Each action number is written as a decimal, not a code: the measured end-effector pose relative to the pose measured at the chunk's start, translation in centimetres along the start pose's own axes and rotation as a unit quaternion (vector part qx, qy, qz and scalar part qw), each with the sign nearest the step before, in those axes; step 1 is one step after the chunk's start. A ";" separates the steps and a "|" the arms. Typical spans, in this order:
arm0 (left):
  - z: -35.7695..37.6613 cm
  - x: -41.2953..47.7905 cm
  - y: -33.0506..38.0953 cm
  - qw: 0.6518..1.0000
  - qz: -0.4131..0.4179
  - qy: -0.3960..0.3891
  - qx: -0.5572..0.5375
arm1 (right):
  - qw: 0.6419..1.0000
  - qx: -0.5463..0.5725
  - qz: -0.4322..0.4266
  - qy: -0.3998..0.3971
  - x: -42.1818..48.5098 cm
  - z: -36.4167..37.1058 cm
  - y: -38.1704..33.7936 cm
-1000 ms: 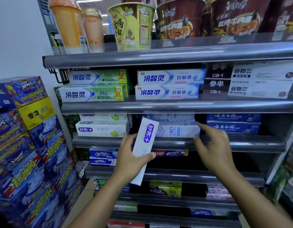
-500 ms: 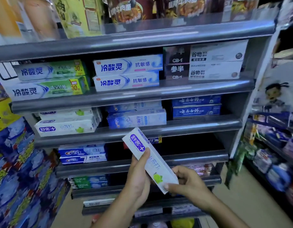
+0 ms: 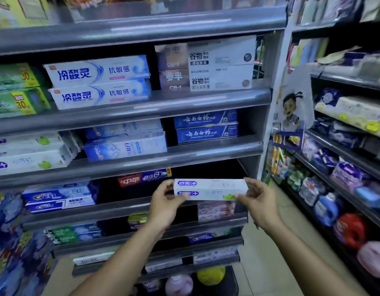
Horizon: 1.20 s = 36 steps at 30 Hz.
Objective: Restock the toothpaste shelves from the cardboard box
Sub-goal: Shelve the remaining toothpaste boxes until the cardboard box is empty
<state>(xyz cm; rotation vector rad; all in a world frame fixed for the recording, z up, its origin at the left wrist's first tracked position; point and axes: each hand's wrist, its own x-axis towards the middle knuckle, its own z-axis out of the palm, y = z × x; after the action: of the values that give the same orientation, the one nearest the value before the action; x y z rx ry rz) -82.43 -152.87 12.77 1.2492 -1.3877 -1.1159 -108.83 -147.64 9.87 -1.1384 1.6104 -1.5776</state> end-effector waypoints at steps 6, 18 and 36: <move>2.9 2.9 1.0 0.985 0.007 0.044 0.166 | 0.999 -0.013 -0.003 0.034 4.0 -0.3 -0.9; 4.6 6.8 -0.1 0.910 -0.059 0.014 0.409 | 0.949 -0.310 0.052 0.034 5.6 1.7 -1.2; -6.9 -11.2 -21.6 0.947 -0.036 -0.055 0.313 | 0.959 -0.250 0.090 -0.095 -13.0 7.0 14.2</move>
<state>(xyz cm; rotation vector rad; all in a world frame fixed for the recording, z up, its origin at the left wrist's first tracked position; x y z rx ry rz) -71.72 -143.54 -8.17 1.7112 -1.8791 -0.8187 -99.17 -140.55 -6.70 -1.3040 1.9737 -0.9346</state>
